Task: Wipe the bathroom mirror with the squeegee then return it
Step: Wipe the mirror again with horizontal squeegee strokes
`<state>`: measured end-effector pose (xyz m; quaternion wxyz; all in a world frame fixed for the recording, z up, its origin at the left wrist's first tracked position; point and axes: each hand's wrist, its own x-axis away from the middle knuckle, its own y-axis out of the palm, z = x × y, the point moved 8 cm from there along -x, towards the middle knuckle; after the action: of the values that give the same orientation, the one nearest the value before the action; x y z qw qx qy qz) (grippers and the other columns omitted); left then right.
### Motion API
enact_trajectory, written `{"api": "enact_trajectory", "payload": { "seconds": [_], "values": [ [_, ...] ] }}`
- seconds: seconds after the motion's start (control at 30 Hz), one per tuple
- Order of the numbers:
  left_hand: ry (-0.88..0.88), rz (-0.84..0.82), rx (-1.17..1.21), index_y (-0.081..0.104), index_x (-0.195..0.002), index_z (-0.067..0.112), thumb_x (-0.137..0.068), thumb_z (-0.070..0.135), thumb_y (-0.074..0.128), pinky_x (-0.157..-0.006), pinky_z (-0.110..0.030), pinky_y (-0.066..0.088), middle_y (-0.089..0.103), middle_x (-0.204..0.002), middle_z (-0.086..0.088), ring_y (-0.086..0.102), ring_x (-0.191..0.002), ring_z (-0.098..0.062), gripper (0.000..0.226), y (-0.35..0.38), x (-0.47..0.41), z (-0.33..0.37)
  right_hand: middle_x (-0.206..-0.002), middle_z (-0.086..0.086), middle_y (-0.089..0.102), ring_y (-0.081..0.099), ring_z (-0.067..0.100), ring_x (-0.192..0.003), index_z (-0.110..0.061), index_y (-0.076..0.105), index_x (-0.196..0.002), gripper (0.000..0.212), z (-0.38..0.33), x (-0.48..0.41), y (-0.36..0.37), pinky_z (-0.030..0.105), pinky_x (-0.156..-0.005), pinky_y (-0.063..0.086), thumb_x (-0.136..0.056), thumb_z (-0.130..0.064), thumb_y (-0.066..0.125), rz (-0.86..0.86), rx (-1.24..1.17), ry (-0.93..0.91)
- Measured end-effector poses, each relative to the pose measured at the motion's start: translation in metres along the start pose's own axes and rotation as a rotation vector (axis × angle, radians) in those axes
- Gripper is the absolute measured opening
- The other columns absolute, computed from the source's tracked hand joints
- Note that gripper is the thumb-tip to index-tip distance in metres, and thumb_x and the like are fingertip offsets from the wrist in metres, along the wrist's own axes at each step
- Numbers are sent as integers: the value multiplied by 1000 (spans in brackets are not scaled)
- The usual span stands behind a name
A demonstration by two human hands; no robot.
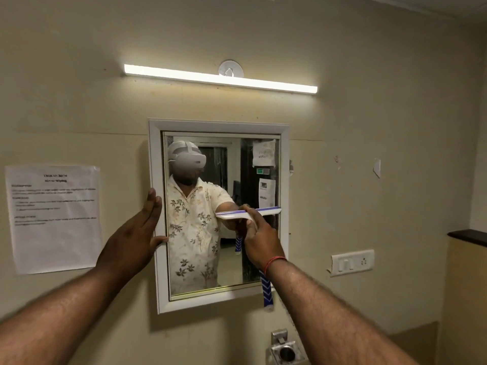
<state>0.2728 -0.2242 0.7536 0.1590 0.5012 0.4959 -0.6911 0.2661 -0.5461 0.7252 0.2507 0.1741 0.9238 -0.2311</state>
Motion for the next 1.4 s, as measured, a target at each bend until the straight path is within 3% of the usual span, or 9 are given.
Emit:
{"api": "enact_trajectory", "payload": {
  "seconds": [0.1, 0.33, 0.63, 0.8, 0.9, 1.27, 1.4],
  "values": [
    [-9, -35, 15, 12, -180, 17, -86, 25, 98, -104, -52, 64, -8, -190, 9, 54, -155, -38, 128, 13, 19, -1, -122, -5, 70, 68, 15, -105, -62, 40, -155, 45, 21, 12, 7, 42, -100, 60, -115, -42, 38, -6, 35, 38],
    [-17, -109, 22, 11, -180, 14, -79, 20, 103, -110, -55, 60, -6, -191, 3, 54, -152, -44, 137, 43, 59, -2, -130, 6, 73, 71, 26, -115, -71, 31, -153, 47, 66, 47, 29, 54, -104, 59, -113, -47, 36, -11, 69, 95],
    [-63, -153, 20, 9, -180, 10, -80, 16, 102, -89, -54, 65, -9, -190, -4, 66, -122, -48, 137, 68, 97, 6, -113, -6, 66, 66, 16, -103, -68, 33, -156, 48, 103, 74, 42, 42, -98, 59, -115, -43, 39, 0, 43, 150],
    [-89, -213, 18, 11, -180, 10, -78, 13, 103, -89, -52, 64, -9, -191, -2, 64, -118, -43, 137, 79, 123, 7, -131, -4, 69, 66, 16, -114, -65, 39, -155, 45, 134, 100, 53, 42, -106, 57, -114, -47, 43, 7, 11, 216],
    [-89, -247, 8, 15, -179, 5, -75, 11, 105, -90, -55, 64, -5, -191, -6, 64, -116, -45, 137, 87, 138, 7, -129, 2, 72, 67, 20, -109, -57, 43, -157, 45, 148, 109, 58, 35, -98, 54, -114, -45, 43, 5, 24, 273],
    [-119, -349, -33, 18, -177, -1, -61, 14, 112, -87, -54, 63, -6, -190, -14, 62, -100, -43, 150, 102, 169, 15, -132, 4, 71, 69, 24, -113, -56, 44, -155, 43, 153, 112, 59, 48, -103, 60, -113, -47, 44, -41, 72, 304],
    [-127, -376, -52, 25, -175, -2, -59, 21, 114, -83, -53, 64, -6, -190, -13, 65, -93, -42, 148, 99, 174, 19, -133, 3, 69, 67, 20, -112, -53, 45, -156, 43, 152, 111, 57, 43, -101, 60, -114, -46, 43, -50, 83, 327]
  ]
}}
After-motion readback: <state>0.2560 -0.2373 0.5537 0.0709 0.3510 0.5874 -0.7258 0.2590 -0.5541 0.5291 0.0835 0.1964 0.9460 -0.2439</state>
